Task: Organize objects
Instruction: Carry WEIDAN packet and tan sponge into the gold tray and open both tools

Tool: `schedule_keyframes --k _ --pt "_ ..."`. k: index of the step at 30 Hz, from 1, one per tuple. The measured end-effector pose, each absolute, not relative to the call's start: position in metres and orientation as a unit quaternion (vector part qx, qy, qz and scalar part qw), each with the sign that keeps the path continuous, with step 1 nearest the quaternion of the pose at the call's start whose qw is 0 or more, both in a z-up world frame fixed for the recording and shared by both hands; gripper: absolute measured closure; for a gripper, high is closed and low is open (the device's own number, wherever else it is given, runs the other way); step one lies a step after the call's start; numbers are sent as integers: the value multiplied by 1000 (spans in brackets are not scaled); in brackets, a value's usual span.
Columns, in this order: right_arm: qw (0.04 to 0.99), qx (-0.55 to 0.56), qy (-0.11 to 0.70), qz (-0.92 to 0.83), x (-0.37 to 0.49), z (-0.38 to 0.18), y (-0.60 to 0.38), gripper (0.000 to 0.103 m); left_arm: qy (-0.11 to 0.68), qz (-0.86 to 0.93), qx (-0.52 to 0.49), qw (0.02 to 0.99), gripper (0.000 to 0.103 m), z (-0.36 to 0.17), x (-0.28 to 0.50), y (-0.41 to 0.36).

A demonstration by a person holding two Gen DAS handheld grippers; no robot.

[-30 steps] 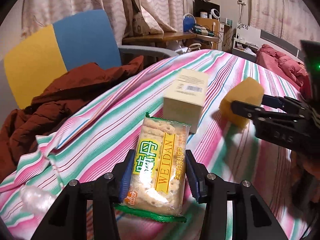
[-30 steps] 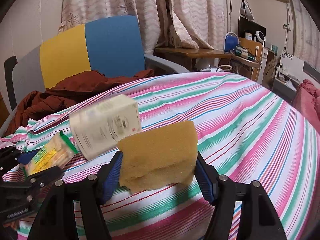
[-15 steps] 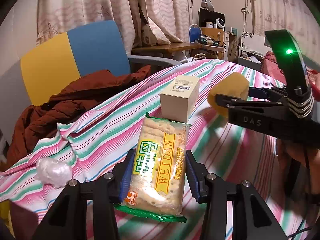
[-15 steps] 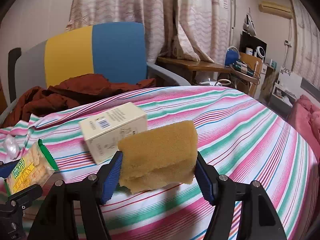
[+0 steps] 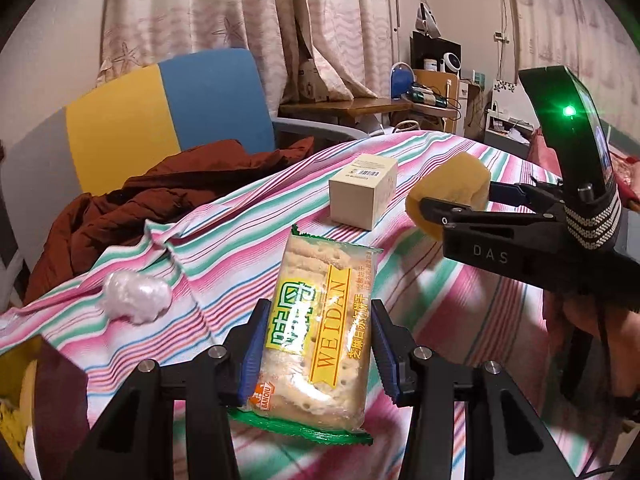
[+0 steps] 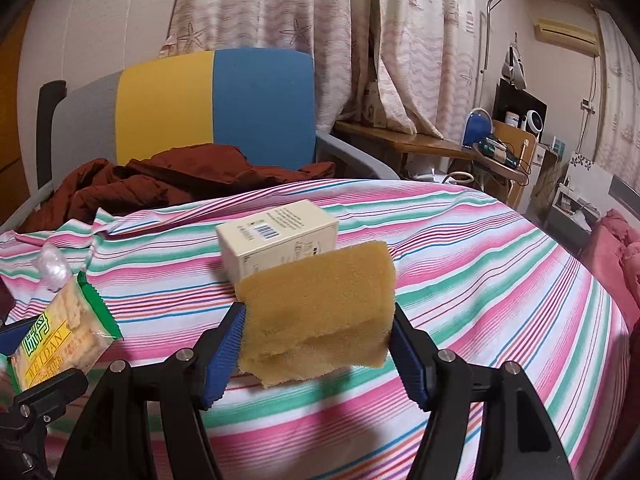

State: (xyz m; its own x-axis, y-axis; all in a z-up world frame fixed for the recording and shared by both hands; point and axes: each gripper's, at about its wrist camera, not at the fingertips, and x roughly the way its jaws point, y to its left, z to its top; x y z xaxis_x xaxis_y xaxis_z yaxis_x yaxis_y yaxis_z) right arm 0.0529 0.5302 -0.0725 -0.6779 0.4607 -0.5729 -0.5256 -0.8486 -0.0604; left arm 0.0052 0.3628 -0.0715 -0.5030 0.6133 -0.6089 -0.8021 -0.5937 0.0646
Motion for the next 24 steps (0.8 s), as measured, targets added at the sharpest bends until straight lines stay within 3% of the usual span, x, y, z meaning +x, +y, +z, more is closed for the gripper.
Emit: schedule_keyframes --k 14,24 --pt "228 -303 25 925 66 -66 473 33 134 861 -286 398 55 -71 19 313" --pt "188 -324 77 924 82 -65 444 34 107 855 -289 416 54 -60 49 282"
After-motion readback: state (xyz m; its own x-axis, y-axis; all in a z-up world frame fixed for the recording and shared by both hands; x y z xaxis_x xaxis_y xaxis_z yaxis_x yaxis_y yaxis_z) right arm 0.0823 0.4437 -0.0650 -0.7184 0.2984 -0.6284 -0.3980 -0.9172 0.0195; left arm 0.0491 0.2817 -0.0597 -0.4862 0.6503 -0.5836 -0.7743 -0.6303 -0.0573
